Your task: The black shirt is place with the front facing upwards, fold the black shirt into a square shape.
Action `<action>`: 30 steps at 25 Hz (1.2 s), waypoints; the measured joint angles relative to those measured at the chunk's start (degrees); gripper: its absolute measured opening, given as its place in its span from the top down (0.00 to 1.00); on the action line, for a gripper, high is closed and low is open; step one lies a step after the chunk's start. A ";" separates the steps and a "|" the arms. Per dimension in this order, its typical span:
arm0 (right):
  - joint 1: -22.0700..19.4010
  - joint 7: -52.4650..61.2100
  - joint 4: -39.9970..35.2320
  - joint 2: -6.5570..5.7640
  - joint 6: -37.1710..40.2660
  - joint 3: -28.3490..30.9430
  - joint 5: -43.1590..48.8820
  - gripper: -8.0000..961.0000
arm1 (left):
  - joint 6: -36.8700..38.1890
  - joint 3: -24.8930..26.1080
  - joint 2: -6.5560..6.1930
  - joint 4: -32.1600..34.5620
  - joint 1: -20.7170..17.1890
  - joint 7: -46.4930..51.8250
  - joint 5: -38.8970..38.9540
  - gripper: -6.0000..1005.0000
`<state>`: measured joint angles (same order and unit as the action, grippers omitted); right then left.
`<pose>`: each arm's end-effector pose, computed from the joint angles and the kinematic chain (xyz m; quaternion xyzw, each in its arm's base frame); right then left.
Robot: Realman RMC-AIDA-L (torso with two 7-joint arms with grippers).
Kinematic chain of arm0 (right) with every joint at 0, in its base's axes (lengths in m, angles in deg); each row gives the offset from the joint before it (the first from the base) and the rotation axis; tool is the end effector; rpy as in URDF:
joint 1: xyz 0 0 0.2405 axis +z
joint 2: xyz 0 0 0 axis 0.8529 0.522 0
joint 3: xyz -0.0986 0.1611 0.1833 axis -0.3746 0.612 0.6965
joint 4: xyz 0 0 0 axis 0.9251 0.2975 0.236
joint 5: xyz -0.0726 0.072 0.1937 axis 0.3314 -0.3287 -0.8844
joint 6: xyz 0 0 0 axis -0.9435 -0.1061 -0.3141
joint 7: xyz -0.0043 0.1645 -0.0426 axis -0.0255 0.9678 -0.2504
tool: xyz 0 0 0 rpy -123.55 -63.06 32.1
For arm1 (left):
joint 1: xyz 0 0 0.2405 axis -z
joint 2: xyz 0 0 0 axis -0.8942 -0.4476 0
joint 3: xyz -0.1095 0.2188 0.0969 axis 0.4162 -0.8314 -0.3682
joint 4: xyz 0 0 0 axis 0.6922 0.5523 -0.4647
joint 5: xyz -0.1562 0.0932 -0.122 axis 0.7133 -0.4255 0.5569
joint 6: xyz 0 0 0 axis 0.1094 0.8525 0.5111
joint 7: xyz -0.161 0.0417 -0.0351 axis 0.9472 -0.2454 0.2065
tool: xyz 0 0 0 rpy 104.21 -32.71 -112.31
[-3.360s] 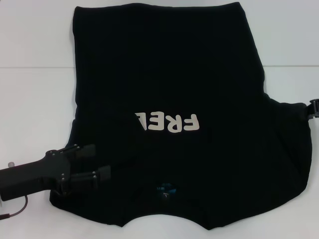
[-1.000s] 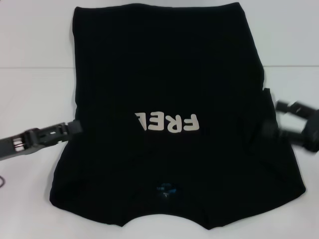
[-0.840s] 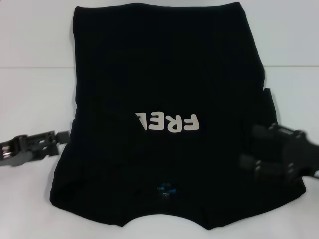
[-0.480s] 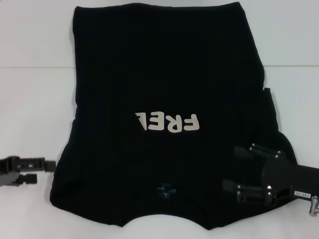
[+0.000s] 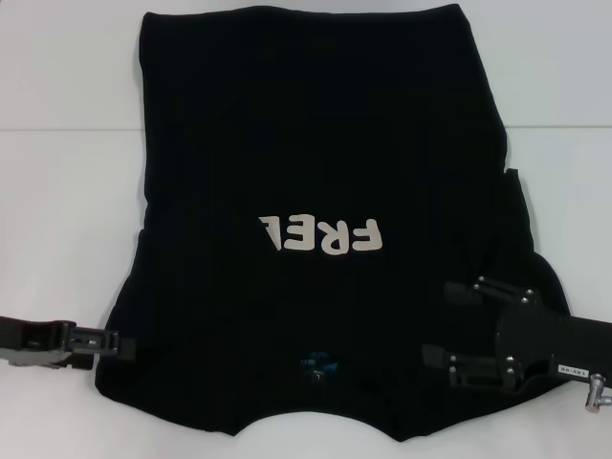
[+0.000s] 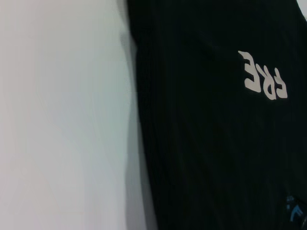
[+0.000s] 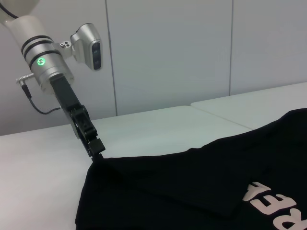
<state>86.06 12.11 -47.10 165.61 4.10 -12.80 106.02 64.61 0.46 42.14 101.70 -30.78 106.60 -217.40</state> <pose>0.2948 0.3167 -0.0523 -0.9468 0.1223 0.2415 0.1743 -0.3499 0.3375 0.0328 -0.7610 -0.6379 -0.0568 0.1038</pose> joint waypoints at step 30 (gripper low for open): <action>0.36 0.92 0.74 -0.16 0.26 0.31 0.01 0.05 | -4.01 -6.64 1.98 2.84 0.39 -0.71 -0.26 0.17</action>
<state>86.42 13.02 -46.36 165.46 4.36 -12.49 106.03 60.60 -6.17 44.11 104.54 -30.40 105.89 -217.65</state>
